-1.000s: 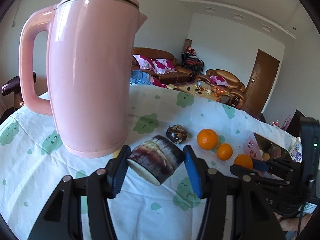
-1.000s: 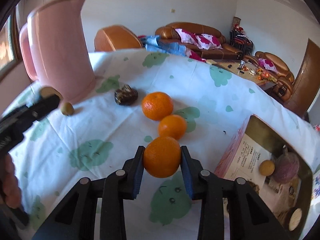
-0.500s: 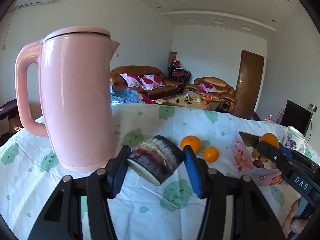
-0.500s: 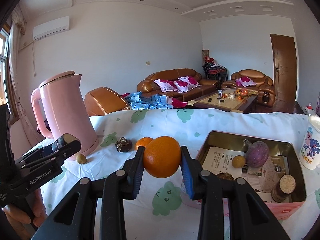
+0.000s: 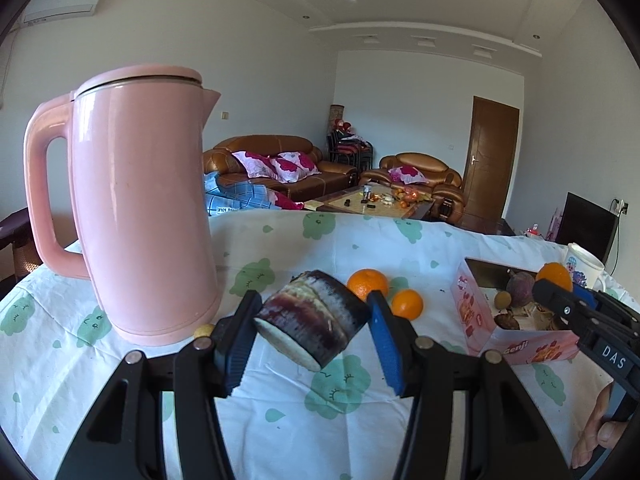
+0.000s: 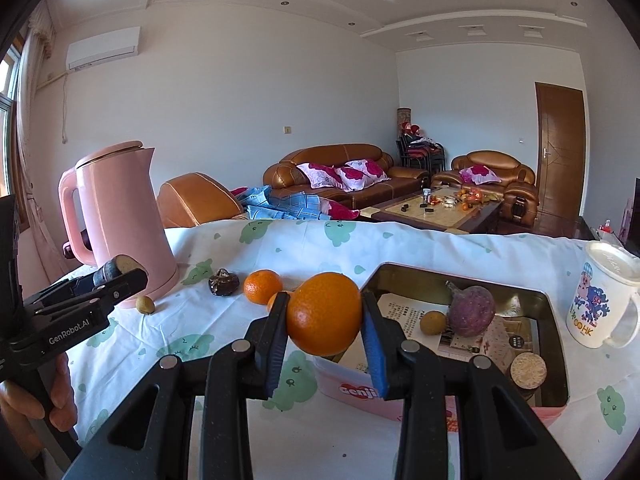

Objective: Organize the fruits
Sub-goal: 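Carry the eggplant piece and the orange over the pink tin with both tools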

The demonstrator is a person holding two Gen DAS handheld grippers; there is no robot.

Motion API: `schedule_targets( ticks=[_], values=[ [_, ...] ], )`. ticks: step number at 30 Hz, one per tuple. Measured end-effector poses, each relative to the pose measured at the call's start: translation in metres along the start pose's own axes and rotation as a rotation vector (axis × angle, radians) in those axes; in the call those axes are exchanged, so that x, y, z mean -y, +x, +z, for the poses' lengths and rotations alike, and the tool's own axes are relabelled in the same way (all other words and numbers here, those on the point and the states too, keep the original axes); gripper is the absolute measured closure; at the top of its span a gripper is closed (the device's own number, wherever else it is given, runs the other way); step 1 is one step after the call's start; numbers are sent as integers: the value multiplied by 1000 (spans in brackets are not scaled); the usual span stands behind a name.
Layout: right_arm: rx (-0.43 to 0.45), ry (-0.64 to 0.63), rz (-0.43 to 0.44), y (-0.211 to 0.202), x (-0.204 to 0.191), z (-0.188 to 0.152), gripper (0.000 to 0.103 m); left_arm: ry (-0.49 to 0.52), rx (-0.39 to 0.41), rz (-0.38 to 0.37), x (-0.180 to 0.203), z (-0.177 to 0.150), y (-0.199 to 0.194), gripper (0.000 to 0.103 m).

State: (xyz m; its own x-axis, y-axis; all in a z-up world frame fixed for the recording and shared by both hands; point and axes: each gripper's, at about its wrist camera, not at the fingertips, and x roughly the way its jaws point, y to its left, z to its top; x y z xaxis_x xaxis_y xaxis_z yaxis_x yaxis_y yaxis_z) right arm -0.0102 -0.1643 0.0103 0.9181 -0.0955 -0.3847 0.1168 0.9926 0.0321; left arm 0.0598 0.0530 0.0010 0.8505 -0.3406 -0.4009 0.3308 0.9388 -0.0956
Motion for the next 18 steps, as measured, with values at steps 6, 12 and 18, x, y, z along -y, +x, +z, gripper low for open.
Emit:
schedule_targets(
  ticks=[6, 12, 18],
  values=[
    [10, -2, -5, -6, 10, 0, 66, -24, -25, 40, 5, -1, 4, 47],
    [15, 4, -6, -11, 20, 0, 66, -20, -35, 66, 19, -3, 5, 47],
    [24, 16, -14, -16, 31, 1, 66, 12, -41, 77, 42, -3, 6, 47]
  ],
)
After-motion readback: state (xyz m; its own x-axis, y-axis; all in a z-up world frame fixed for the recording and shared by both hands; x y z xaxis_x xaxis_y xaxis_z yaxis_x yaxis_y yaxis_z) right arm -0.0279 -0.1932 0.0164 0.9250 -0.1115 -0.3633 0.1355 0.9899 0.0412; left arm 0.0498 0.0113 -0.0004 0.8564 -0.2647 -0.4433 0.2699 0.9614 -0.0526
